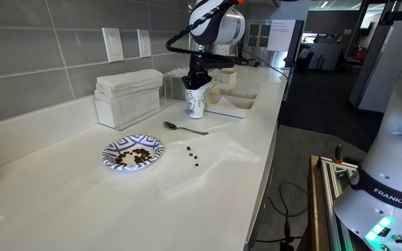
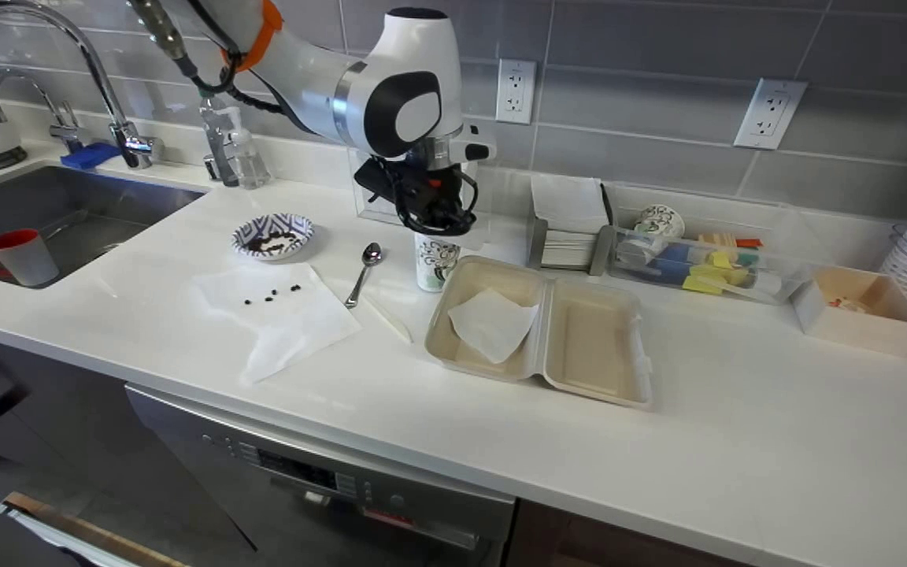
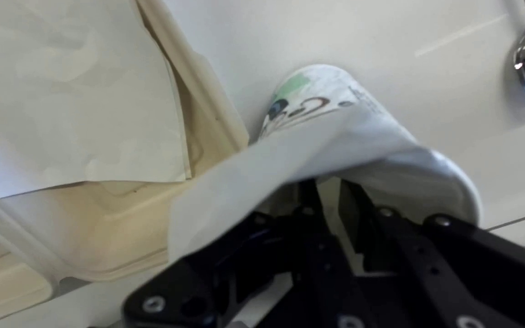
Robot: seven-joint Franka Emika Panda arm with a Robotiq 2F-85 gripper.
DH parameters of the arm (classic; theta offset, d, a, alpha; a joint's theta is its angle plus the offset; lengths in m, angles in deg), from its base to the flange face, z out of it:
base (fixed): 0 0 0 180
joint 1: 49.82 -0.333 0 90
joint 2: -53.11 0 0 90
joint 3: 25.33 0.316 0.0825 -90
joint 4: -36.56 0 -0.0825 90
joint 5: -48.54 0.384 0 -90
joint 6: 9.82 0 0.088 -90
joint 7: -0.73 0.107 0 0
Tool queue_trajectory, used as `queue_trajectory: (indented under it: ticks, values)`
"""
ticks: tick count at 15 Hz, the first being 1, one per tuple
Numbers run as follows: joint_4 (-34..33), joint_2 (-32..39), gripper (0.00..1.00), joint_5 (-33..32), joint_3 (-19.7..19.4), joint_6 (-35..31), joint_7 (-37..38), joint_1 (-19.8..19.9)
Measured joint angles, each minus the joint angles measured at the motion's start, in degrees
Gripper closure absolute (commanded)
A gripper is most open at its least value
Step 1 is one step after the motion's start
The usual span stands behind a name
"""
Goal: Put one paper towel in the cup
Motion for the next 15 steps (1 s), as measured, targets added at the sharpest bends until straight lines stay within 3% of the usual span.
queue_trajectory:
  ticks: [1, 5, 10, 12, 13, 14, 15]
  values:
    - [-0.19, -0.24, 0.65, 0.0, 0.07, 0.01, 0.0, -0.01]
    - [-0.33, -0.87, 0.91, 0.0, 0.33, 0.02, 0.0, -0.09]
    - [-0.33, -1.46, 0.58, -0.02, 0.72, 0.23, 0.02, -0.34]
    - [-0.33, -1.92, 0.52, -0.08, 0.78, 0.56, 0.02, -0.37]
    - [-0.32, -2.18, 0.5, -0.14, 0.78, 0.75, 0.03, -0.41]
    - [-0.31, -2.44, 0.56, -0.23, 0.78, 0.92, 0.04, -0.45]
    - [-0.3, -2.7, 0.73, -0.29, 0.78, 1.13, 0.05, -0.48]
